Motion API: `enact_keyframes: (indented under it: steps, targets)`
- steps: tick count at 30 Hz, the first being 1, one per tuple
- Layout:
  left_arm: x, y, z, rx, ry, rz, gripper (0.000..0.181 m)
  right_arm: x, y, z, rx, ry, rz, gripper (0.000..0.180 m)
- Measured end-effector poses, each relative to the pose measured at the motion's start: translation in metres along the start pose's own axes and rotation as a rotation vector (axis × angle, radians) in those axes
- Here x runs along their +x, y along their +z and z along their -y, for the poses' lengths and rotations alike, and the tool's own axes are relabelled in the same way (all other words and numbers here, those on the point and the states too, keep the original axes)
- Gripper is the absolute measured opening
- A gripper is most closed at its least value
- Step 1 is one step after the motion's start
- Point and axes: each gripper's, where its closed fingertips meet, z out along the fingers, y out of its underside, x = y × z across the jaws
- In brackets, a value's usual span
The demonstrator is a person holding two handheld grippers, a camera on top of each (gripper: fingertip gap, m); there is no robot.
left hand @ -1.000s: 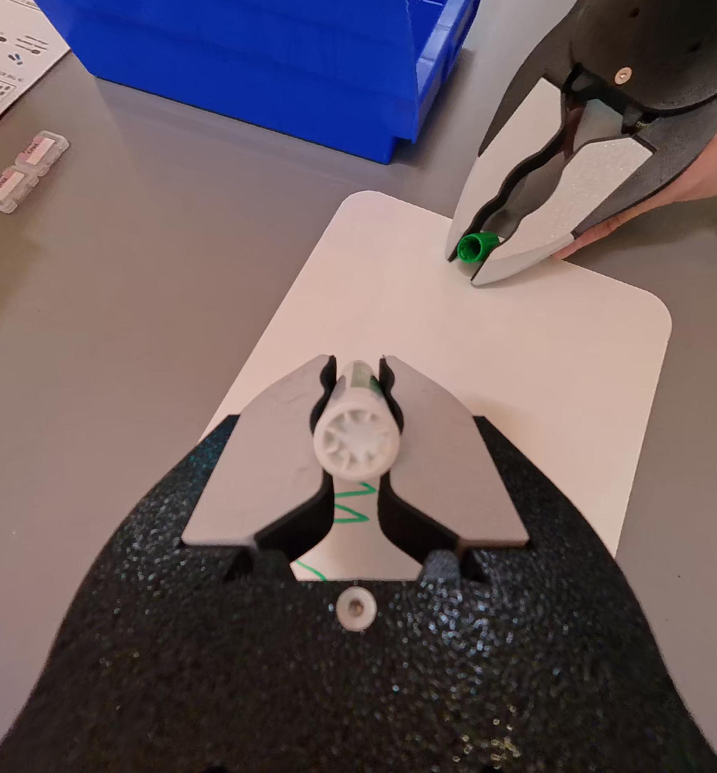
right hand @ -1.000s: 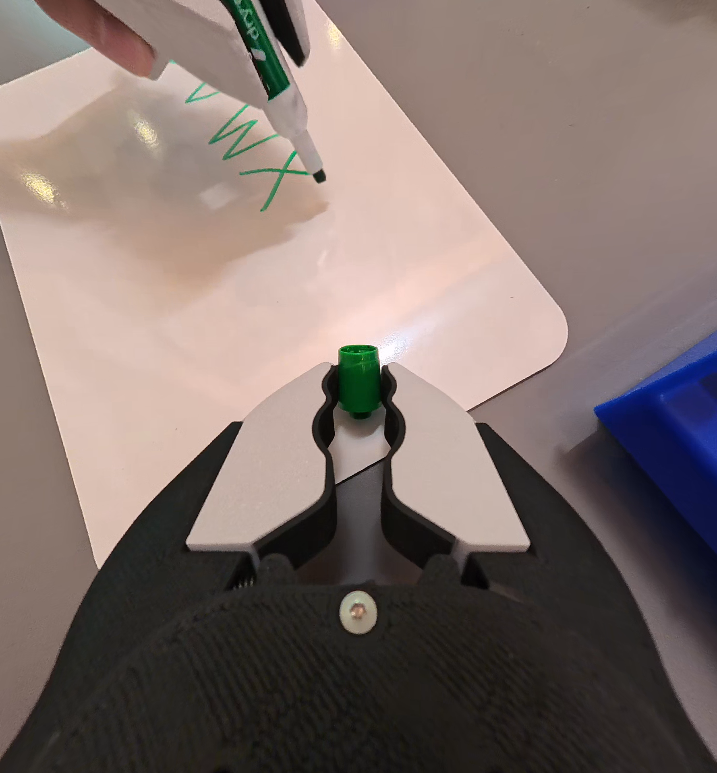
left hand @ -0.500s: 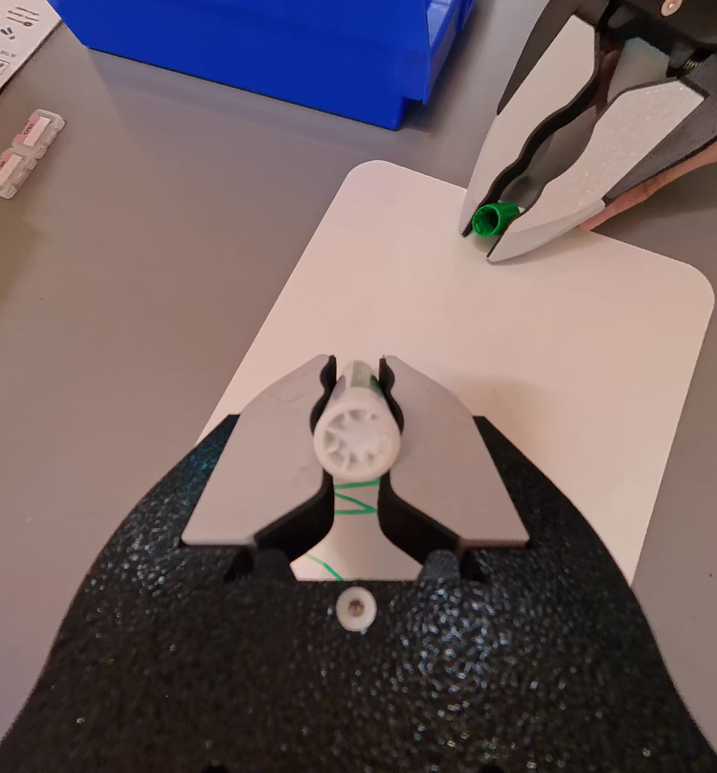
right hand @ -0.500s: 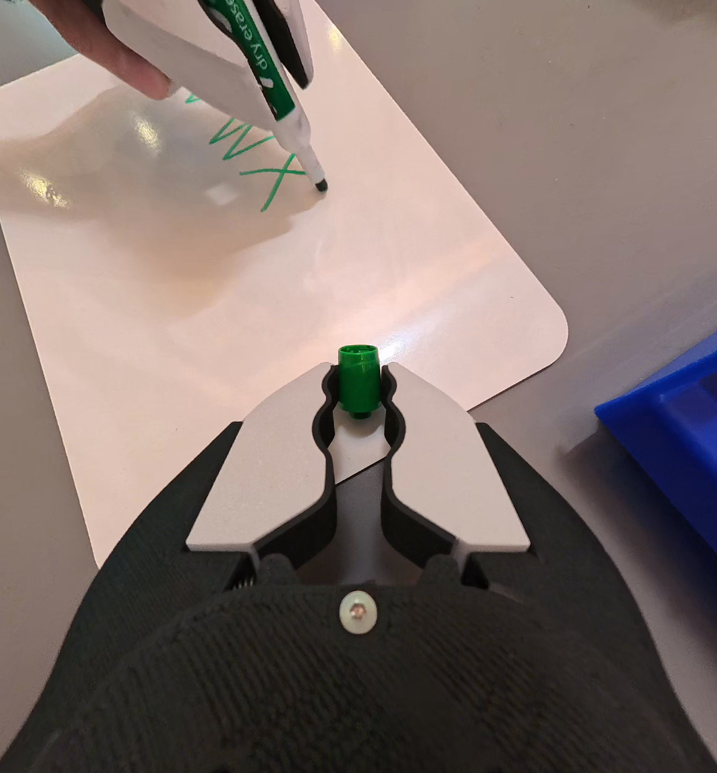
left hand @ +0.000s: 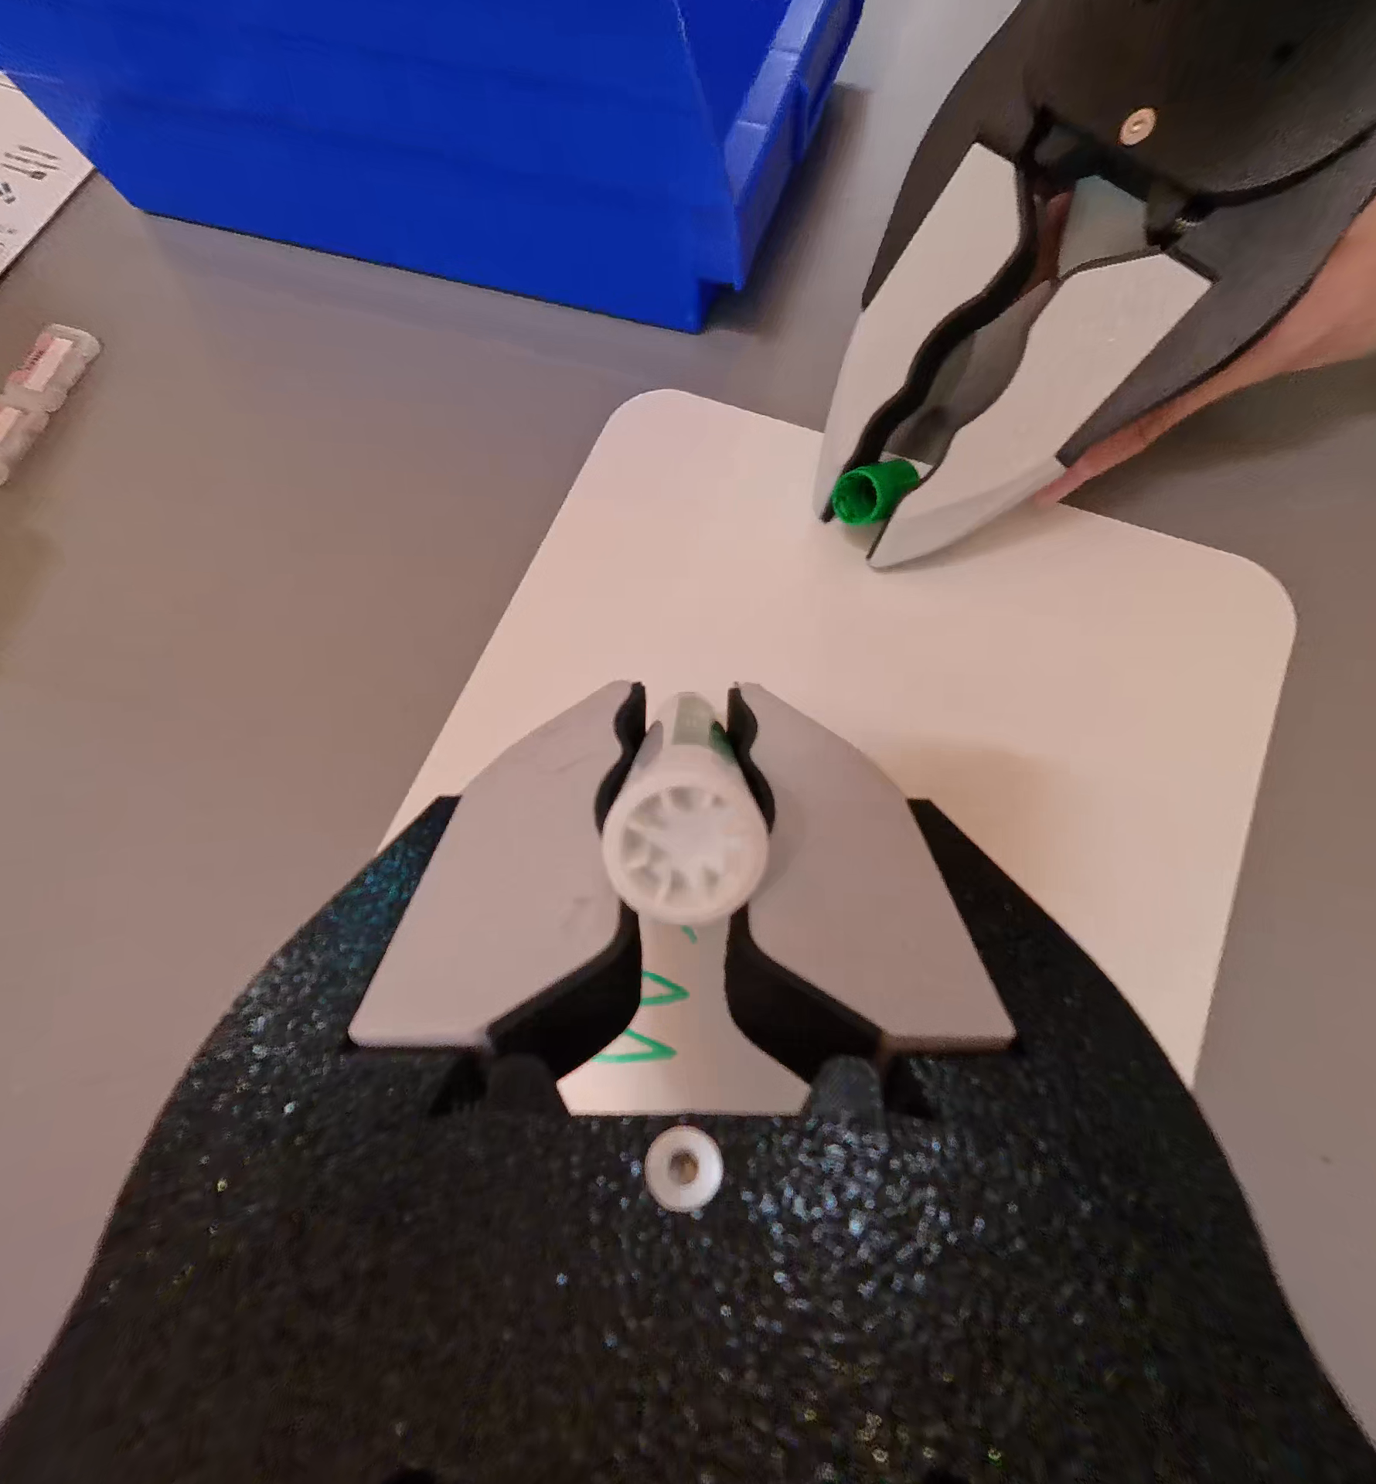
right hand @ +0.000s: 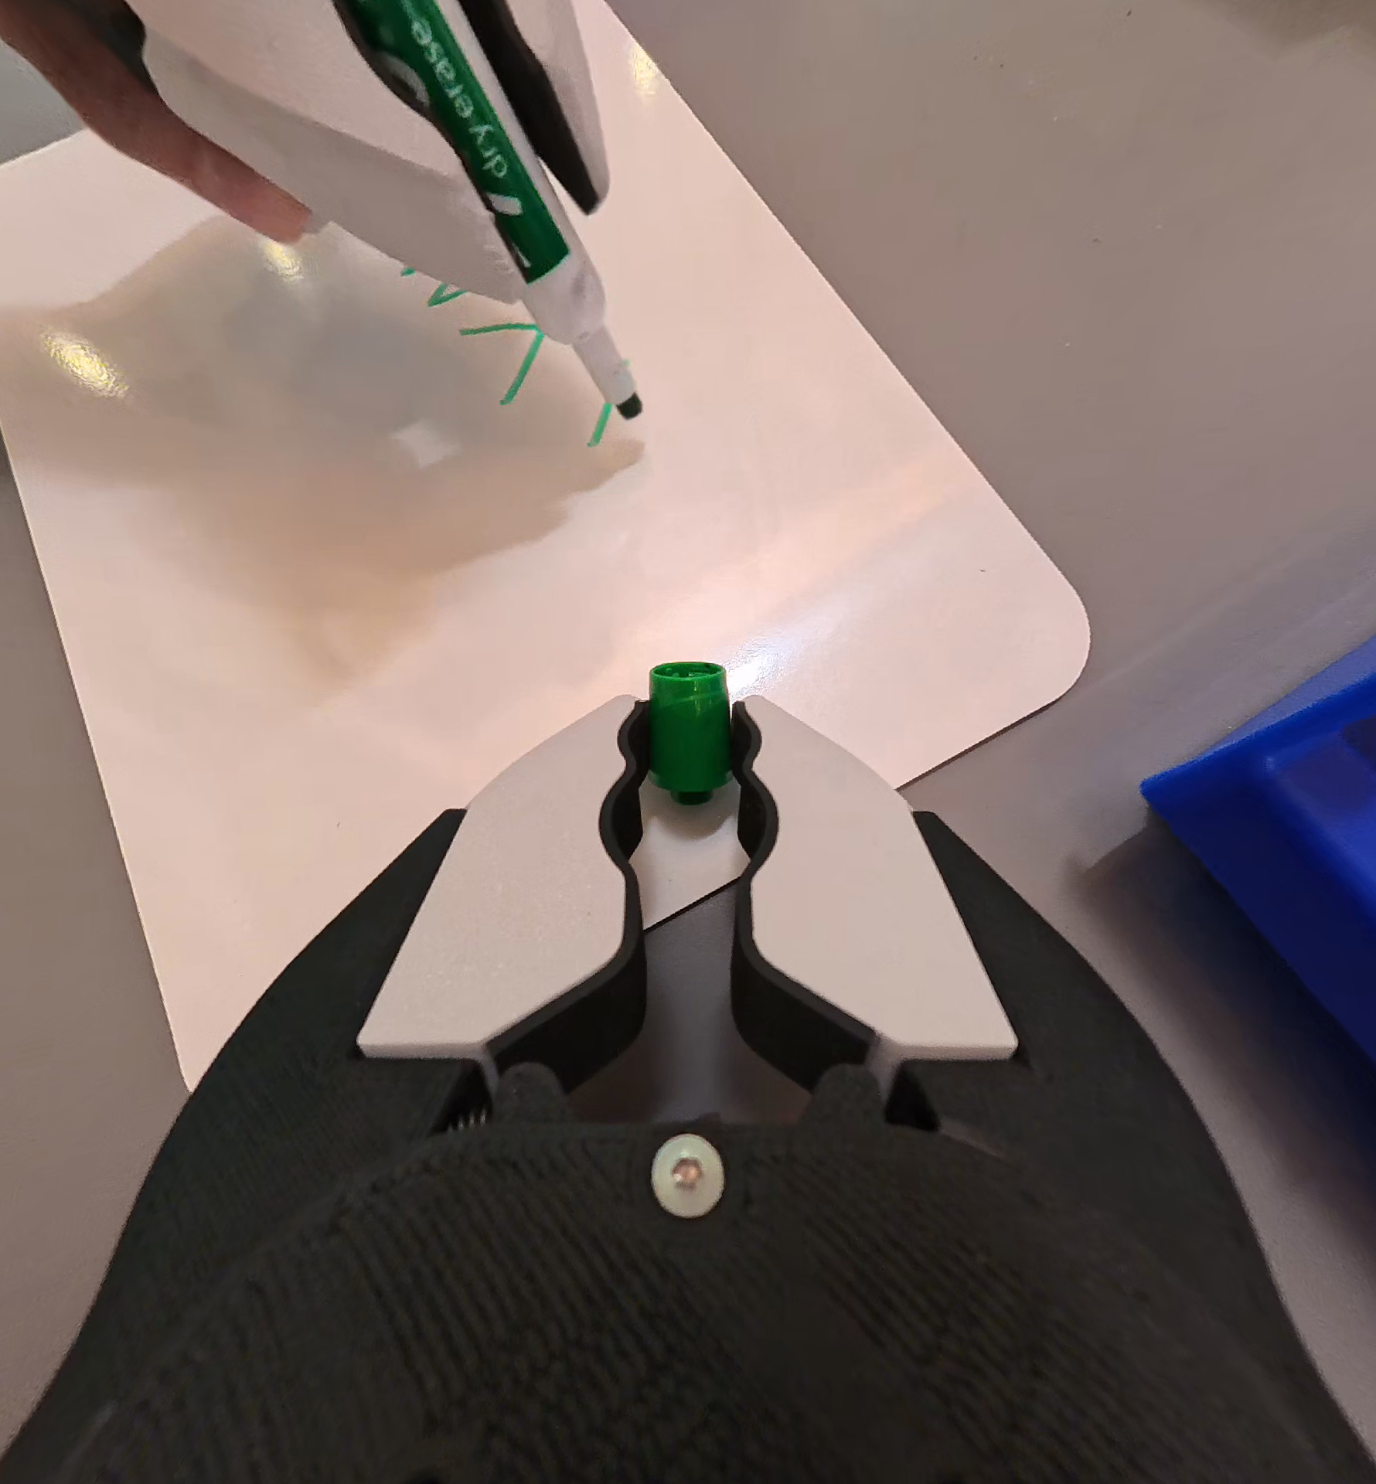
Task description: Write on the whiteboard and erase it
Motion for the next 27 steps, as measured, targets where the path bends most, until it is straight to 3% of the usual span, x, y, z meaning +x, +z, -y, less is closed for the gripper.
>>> enact_keyframes:
  steps: [6,17,22,27]
  targets:
    - [-0.002,0.008,-0.004,-0.032,0.013,0.004,0.019,0.0,0.0,0.0,0.0,-0.002,-0.001,0.02]
    - [0.023,-0.012,-0.02,-0.074,0.029,-0.014,0.019,0.0,0.0,0.0,0.0,0.001,0.0,0.02]
    - [0.018,-0.012,0.003,0.048,-0.023,-0.011,0.019,0.0,0.0,0.0,0.0,-0.001,-0.001,0.02]
    - [0.007,0.005,0.011,0.029,0.002,0.012,0.019,0.0,0.0,0.0,0.0,-0.003,-0.002,0.02]
